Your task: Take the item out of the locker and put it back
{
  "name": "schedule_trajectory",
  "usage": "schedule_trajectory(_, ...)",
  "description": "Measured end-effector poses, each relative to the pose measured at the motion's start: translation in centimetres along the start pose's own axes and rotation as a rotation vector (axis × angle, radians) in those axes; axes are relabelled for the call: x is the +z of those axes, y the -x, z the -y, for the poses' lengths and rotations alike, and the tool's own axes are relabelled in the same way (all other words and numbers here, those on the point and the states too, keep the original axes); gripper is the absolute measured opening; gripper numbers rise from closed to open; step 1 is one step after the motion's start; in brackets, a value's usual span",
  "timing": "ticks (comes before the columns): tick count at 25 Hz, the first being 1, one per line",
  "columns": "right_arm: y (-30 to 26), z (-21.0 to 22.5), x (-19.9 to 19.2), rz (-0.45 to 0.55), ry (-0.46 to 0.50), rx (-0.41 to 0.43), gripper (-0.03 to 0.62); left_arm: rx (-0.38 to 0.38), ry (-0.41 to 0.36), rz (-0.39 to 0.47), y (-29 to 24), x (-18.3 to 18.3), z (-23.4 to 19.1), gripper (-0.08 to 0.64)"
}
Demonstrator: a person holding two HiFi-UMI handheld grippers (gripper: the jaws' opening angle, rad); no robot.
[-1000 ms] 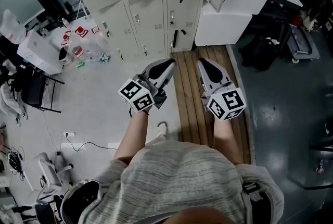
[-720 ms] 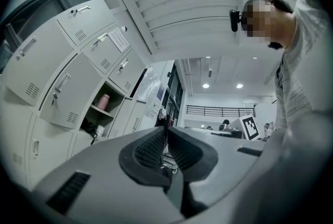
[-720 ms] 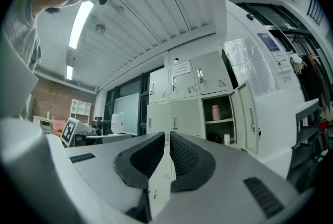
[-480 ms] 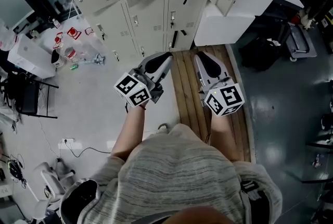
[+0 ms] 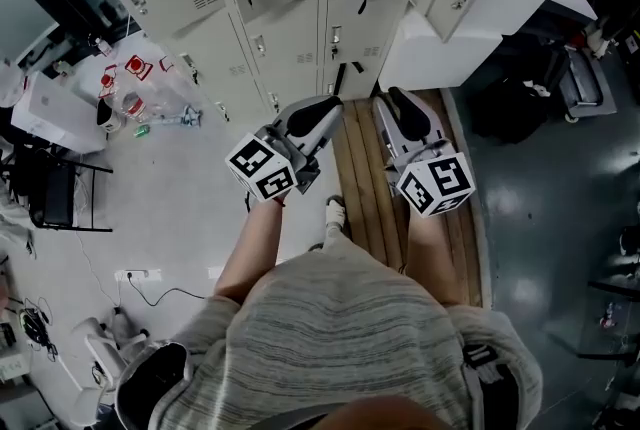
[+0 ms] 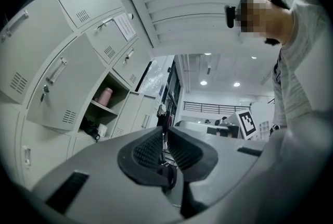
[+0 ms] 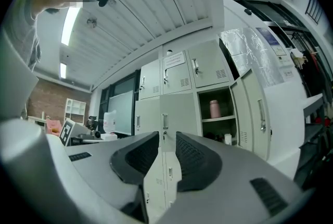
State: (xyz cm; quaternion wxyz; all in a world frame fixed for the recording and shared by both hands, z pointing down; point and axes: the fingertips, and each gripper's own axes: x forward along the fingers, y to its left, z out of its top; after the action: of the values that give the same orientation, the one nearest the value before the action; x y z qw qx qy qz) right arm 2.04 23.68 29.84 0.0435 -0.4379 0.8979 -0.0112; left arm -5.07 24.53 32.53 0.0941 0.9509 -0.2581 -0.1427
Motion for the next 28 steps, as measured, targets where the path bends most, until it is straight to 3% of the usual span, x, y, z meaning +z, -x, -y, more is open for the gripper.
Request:
schedule_trajectory(16, -12.0, 12.6, -1.0, -0.012, 0.005, 0.038, 0.12, 0.031, -0.039, -0.013, -11.5, 1.0, -13.1, 0.025)
schedule_trajectory(28, -19.0, 19.1, -3.3, -0.056, 0.062, -0.024, 0.126, 0.012, -0.039, 0.003, -16.8, 1.3, -20.1, 0.025)
